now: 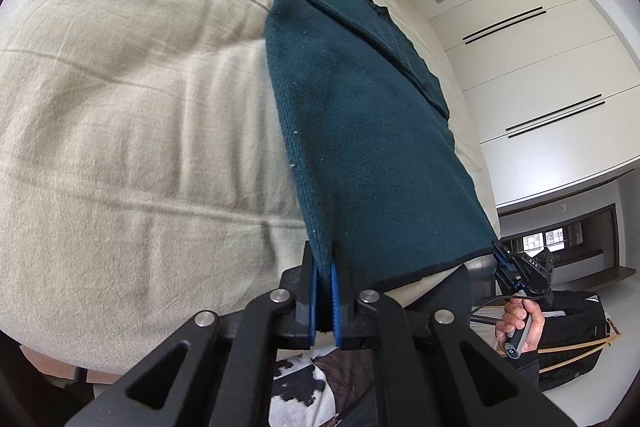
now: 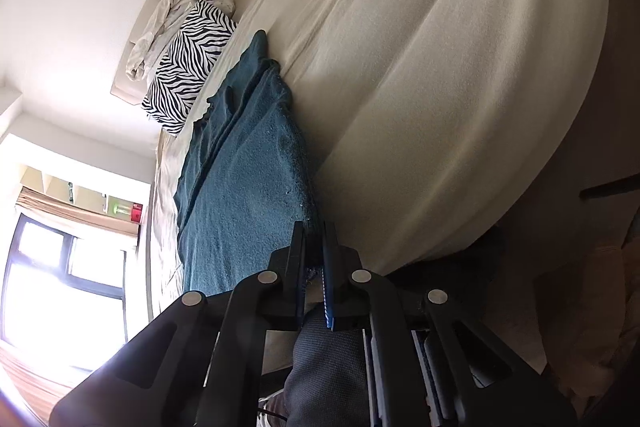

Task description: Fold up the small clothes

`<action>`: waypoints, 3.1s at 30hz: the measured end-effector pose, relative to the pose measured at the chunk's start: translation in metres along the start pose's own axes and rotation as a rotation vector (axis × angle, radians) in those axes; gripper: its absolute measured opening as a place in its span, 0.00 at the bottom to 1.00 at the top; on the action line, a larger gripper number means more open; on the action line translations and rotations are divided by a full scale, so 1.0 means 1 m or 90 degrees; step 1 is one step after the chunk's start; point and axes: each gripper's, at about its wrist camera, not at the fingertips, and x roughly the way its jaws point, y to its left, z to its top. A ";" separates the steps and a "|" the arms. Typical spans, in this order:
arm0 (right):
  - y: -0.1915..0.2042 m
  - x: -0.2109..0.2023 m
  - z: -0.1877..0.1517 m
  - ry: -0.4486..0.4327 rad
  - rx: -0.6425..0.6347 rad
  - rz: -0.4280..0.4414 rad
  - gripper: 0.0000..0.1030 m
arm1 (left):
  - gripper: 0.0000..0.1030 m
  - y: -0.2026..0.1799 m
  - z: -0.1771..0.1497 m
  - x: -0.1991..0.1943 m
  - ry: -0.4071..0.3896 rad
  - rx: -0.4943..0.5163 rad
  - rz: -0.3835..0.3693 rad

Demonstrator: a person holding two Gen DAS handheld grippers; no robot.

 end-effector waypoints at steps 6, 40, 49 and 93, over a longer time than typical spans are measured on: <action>0.020 -0.009 0.005 -0.012 -0.023 0.016 0.06 | 0.07 -0.010 0.004 -0.014 -0.018 -0.006 -0.047; 0.208 0.159 0.238 -0.082 -0.109 0.054 0.06 | 0.07 -0.014 0.279 0.032 -0.166 -0.118 -0.130; 0.203 0.287 0.303 -0.058 -0.070 -0.023 0.07 | 0.07 0.010 0.353 0.095 -0.158 -0.126 -0.065; 0.139 0.266 0.222 -0.024 -0.228 -0.200 0.04 | 0.62 -0.010 0.240 0.108 -0.151 0.015 0.063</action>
